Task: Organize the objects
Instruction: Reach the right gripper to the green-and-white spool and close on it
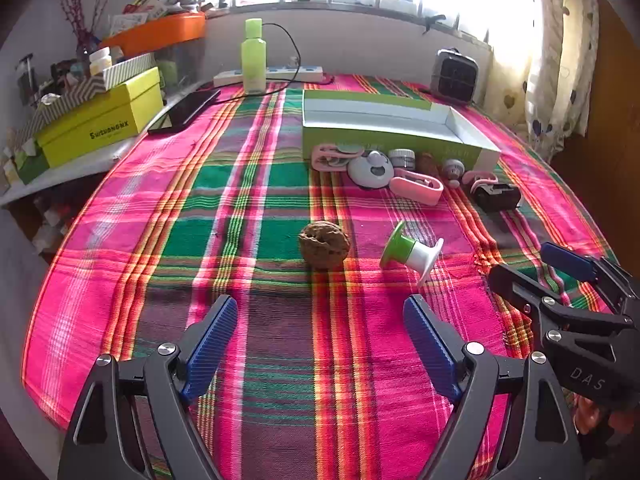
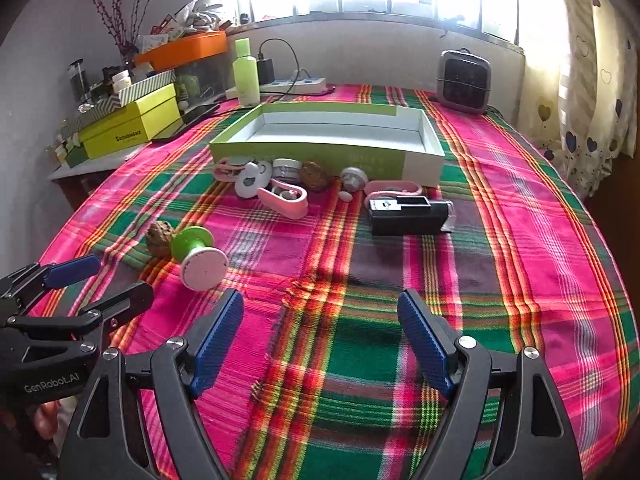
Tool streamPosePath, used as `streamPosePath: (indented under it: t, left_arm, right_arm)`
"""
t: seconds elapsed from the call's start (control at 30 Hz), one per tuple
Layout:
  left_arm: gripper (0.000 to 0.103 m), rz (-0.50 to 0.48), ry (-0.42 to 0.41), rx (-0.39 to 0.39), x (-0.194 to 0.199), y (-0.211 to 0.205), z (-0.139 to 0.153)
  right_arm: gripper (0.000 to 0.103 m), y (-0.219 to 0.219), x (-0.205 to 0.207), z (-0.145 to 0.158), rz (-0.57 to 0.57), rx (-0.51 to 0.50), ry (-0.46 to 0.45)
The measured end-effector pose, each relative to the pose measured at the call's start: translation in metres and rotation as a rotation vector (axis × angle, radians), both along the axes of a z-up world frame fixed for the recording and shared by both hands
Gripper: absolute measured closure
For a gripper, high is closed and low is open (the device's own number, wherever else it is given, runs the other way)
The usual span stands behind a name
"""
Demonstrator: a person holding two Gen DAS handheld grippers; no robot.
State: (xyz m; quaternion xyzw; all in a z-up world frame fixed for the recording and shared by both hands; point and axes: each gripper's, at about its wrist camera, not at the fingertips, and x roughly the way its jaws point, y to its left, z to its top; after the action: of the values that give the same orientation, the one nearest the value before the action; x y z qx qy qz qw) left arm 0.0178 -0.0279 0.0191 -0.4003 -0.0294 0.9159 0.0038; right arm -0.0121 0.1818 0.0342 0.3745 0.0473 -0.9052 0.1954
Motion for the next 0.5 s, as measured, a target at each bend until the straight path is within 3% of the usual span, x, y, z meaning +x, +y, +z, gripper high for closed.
streamPosePath:
  t: [0.23, 0.5]
  left_arm:
    - [0.020, 0.043, 0.010, 0.018, 0.003, -0.021, 0.001]
    - [0.020, 0.074, 0.015, 0.023, -0.005, -0.035, 0.002]
  right_arm:
    - [0.029, -0.016, -0.004, 0.004, 0.088, -0.044, -0.001]
    - [0.043, -0.039, -0.009, 0.002, 0.202, -0.055, -0.018]
